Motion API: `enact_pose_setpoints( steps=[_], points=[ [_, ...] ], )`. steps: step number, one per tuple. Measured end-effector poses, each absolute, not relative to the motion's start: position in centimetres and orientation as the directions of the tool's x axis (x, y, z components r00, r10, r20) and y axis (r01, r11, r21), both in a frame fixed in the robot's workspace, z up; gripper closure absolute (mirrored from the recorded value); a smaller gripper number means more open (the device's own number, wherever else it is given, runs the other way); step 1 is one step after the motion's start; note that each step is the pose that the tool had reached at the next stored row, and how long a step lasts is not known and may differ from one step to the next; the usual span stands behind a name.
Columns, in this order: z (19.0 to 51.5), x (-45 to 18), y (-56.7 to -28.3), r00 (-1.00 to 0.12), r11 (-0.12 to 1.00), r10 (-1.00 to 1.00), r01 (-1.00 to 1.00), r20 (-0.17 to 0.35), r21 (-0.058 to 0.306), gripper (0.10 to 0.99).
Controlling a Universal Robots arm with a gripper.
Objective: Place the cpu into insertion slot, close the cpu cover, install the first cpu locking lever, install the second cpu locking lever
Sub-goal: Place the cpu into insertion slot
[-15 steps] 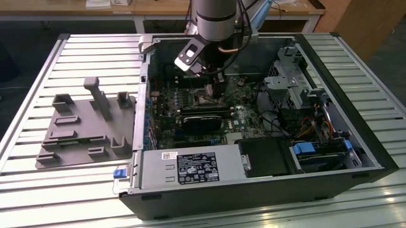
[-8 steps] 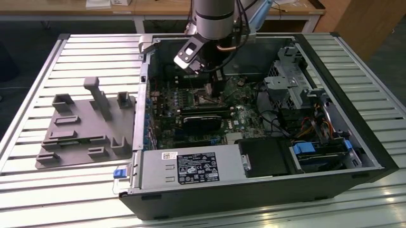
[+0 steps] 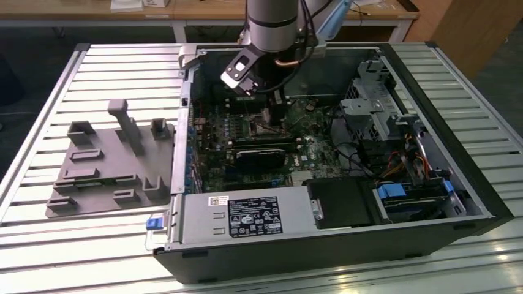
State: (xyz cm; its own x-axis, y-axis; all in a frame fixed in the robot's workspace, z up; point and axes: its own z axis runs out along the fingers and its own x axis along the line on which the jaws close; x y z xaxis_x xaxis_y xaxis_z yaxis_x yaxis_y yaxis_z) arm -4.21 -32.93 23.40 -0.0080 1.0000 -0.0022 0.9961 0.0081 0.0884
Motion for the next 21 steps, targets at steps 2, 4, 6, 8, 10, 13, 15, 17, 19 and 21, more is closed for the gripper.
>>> enact_pose_setpoints(
  steps=[2,4,6,8,10,13,15,17,19,21],
  points=[
    [23.2,-4.2,-32.8,-0.002,0.002,1.000,0.996,-0.002,0.089,0.549],
    [23.0,-4.3,-32.8,-0.001,0.001,1.000,0.996,-0.002,0.088,0.549],
    [22.8,-4.3,-32.7,-0.001,0.001,1.000,0.996,-0.002,0.088,0.549],
    [22.5,-4.4,-32.7,-0.001,0.001,1.000,0.996,-0.002,0.088,0.549],
    [22.4,-4.6,-32.7,-0.001,0.001,1.000,0.996,-0.002,0.088,0.549],
    [22.1,-4.8,-32.6,-0.001,0.001,1.000,0.996,-0.002,0.088,0.549],
    [21.9,-4.8,-32.5,-0.001,0.001,1.000,0.996,-0.002,0.088,0.549],
    [21.6,-4.9,-32.5,-0.001,0.001,1.000,0.996,-0.002,0.088,0.549],
    [21.3,-4.9,-32.5,-0.001,0.001,1.000,0.996,-0.002,0.088,0.549],
    [21.0,-5.0,-32.5,-0.001,0.002,1.000,0.996,-0.002,0.088,0.549]
  ],
)
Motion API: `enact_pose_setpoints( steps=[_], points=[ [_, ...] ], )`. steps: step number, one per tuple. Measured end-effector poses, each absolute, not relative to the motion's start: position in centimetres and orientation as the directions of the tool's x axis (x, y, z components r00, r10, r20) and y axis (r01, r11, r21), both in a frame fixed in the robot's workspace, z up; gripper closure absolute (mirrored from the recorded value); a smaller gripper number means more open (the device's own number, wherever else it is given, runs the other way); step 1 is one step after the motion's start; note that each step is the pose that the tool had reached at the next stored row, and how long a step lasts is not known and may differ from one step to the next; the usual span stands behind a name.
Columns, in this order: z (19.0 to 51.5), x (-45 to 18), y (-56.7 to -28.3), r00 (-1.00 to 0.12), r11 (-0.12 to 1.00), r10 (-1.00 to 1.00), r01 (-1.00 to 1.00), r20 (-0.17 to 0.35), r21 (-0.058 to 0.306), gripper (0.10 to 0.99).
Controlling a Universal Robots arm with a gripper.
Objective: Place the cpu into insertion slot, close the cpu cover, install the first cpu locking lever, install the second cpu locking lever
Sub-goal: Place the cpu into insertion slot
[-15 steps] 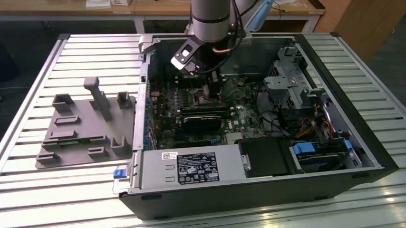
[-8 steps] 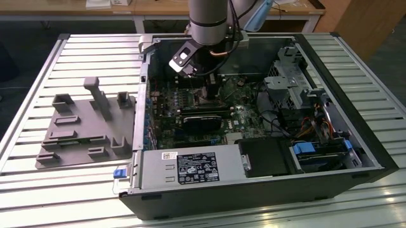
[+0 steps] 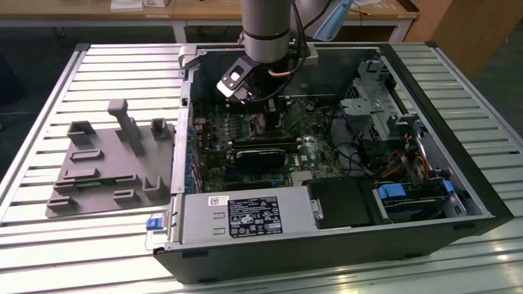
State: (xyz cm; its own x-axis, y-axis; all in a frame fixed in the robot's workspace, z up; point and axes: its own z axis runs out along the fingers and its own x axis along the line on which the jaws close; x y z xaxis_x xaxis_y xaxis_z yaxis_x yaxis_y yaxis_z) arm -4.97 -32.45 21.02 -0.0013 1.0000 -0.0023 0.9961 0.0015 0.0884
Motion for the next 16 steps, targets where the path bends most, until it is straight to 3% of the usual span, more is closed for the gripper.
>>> enact_pose_setpoints(
  steps=[16],
  points=[
    [19.7,-5.3,-32.0,-0.003,0.003,1.000,0.996,-0.002,0.088,0.549]
  ],
)
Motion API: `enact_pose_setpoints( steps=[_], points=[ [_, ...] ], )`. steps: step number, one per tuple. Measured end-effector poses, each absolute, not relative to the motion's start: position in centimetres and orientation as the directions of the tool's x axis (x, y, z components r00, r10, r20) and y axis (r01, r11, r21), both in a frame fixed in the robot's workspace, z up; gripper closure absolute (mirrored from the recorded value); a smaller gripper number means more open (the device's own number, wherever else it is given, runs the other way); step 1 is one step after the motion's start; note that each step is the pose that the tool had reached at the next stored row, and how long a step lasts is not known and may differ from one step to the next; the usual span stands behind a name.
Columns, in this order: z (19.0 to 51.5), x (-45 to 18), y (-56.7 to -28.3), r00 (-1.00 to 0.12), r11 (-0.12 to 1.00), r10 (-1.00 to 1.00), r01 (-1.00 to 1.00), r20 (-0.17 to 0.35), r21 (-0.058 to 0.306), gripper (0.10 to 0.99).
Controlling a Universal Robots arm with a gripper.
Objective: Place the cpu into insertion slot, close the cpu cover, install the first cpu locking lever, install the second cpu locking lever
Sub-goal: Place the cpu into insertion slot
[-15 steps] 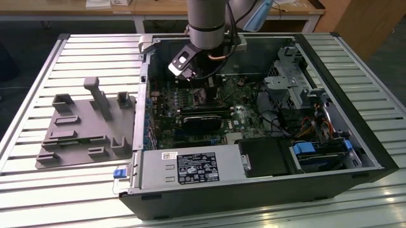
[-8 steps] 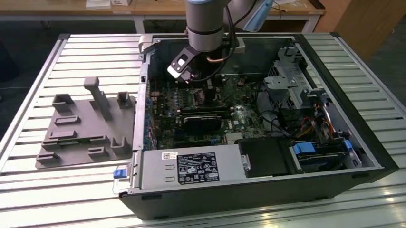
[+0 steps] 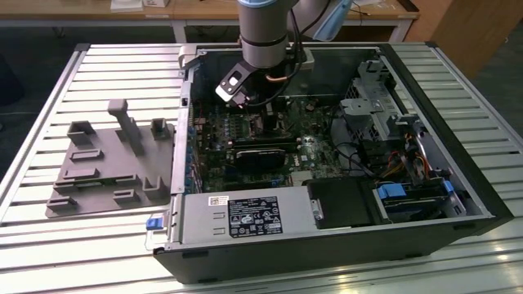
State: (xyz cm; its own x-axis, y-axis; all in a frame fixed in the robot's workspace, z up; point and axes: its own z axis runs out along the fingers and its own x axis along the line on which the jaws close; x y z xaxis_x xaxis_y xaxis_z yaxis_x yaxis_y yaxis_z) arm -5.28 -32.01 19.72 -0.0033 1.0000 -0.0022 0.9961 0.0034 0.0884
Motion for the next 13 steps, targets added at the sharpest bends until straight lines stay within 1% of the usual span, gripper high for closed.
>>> enact_pose_setpoints(
  steps=[13],
  points=[
    [19.32,-5.29,-31.82,-0.003,0.003,1.000,0.996,-0.002,0.088,0.549]
  ],
)
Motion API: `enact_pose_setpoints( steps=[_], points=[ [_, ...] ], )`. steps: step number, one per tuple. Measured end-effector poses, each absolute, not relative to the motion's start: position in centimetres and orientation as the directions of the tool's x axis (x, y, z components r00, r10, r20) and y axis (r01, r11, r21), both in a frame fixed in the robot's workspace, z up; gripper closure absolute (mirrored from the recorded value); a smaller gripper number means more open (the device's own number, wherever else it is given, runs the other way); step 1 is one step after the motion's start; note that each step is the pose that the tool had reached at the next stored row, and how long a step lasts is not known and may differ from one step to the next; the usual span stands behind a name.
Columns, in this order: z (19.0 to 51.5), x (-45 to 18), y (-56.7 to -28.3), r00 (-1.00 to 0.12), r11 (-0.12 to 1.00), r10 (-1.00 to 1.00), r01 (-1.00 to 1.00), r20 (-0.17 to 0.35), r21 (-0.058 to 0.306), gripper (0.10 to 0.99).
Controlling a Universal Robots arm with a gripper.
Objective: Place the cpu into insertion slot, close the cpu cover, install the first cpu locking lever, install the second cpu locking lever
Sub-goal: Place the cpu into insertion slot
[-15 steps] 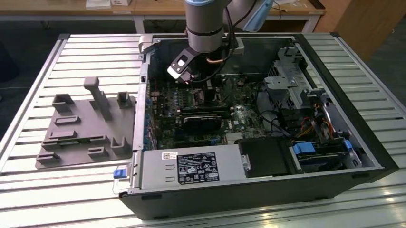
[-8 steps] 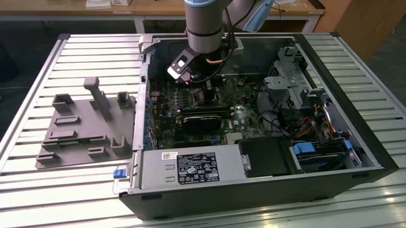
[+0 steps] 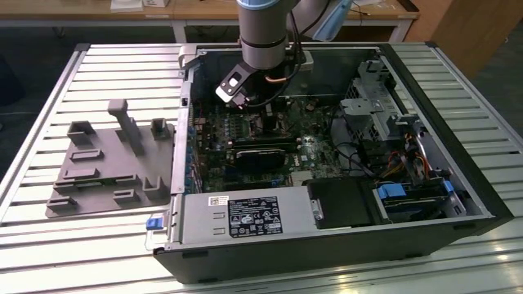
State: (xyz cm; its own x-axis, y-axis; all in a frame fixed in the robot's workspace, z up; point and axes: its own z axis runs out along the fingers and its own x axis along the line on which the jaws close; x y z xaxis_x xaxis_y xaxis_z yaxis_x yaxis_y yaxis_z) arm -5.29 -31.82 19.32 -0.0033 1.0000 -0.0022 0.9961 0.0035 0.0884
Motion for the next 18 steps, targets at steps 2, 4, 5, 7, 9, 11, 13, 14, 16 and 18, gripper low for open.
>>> enact_pose_setpoints(
  steps=[2,4,5,7,9,11,13,14,16,18],
  points=[
    [19.31,-5.29,-31.82,-0.002,0.003,1.000,0.996,-0.002,0.088,0.549],
    [19.28,-5.29,-31.81,0.013,-0.012,1.000,0.996,-0.002,0.088,0.549],
    [19.29,-5.30,-31.82,0.018,-0.017,1.000,0.996,-0.002,0.088,0.549],
    [19.29,-5.30,-31.82,0.018,-0.018,1.000,0.996,-0.002,0.088,0.549],
    [19.29,-5.31,-31.82,0.018,-0.018,1.000,0.996,-0.002,0.088,0.549],
    [19.27,-5.31,-31.82,0.018,-0.018,1.000,0.996,-0.002,0.088,0.549],
    [19.27,-5.31,-31.82,0.018,-0.018,1.000,0.996,-0.002,0.088,0.549],
    [19.27,-5.31,-31.82,0.018,-0.018,1.000,0.996,-0.002,0.088,0.549],
    [19.27,-5.31,-31.82,0.018,-0.018,1.000,0.996,-0.002,0.088,0.549],
    [19.27,-5.31,-31.82,0.018,-0.018,1.000,0.996,-0.002,0.088,0.549]
  ],
)
